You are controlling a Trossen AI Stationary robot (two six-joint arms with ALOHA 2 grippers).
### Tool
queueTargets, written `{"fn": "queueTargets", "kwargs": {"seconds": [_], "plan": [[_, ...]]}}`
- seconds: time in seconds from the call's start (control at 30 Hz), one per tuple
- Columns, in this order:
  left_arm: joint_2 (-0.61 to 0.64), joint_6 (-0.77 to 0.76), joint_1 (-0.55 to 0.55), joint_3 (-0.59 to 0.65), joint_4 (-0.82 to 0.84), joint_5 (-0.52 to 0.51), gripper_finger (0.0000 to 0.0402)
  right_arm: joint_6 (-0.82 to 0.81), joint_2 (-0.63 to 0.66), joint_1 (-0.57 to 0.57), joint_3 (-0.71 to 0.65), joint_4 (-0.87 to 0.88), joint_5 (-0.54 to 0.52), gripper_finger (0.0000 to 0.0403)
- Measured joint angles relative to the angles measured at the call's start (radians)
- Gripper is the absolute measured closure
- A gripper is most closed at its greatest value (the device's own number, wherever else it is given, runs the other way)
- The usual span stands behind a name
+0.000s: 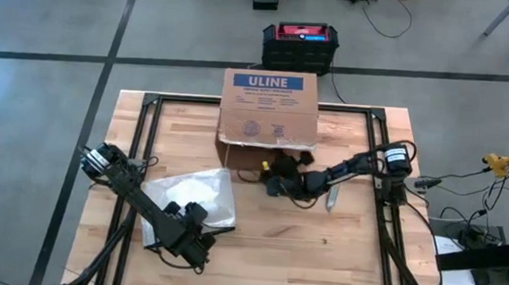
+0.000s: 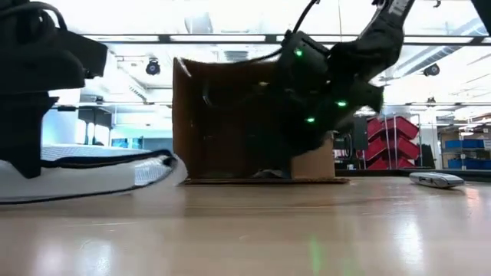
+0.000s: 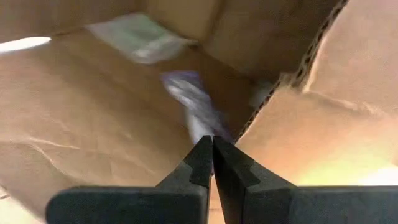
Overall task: Unpack boxes
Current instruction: Put the purple chocolate bar into the white zip bag
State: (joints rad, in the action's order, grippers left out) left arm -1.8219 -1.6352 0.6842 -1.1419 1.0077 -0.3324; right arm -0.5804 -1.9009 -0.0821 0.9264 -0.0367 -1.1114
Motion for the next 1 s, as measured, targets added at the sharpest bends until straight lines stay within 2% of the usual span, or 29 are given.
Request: {"fn": "queueTargets", "kwargs": {"seconds": [0.13, 0.3, 0.37, 0.43, 0.53, 0.7, 0.77, 0.83, 0.93, 1.0], "plan": [[0.0, 0.0, -0.002, 0.0, -0.005, -0.031, 0.0401, -0.448, 0.092, -0.079, -0.001, 0.529, -0.143, 0.0403], [0.0, 0.013, -0.002, 0.0, -0.011, -0.047, 0.0401, -1.211, 0.19, -0.169, -0.004, 1.31, -0.152, 0.0403], [-0.001, 0.023, -0.002, 0.0, -0.012, -0.052, 0.0401, -1.396, 0.207, -0.21, -0.007, 1.515, -0.121, 0.0403], [-0.001, 0.029, -0.002, 0.0, -0.013, -0.068, 0.0401, -1.441, 0.23, -0.245, -0.009, 1.575, -0.113, 0.0403], [-0.001, 0.032, -0.002, 0.0, -0.013, -0.101, 0.0401, -1.293, 0.262, -0.272, -0.009, 1.462, -0.104, 0.0403], [-0.002, 0.033, -0.002, 0.0, -0.013, -0.107, 0.0401, -0.684, 0.301, -0.243, -0.035, 0.972, 0.05, 0.0403], [-0.002, 0.038, -0.002, 0.0, -0.012, -0.107, 0.0401, -0.414, 0.306, -0.205, -0.063, 0.74, 0.158, 0.0403], [-0.002, 0.047, -0.002, 0.0, -0.016, -0.107, 0.0401, -0.213, 0.308, -0.148, -0.098, 0.529, 0.308, 0.0403], [-0.002, 0.056, -0.002, 0.0, -0.024, -0.107, 0.0401, -0.044, 0.3, -0.059, -0.161, 0.262, 0.518, 0.0403], [-0.003, 0.055, 0.0, 0.0, -0.028, -0.107, 0.0401, 0.009, 0.293, -0.021, -0.2, 0.085, 0.589, 0.0403]]}}
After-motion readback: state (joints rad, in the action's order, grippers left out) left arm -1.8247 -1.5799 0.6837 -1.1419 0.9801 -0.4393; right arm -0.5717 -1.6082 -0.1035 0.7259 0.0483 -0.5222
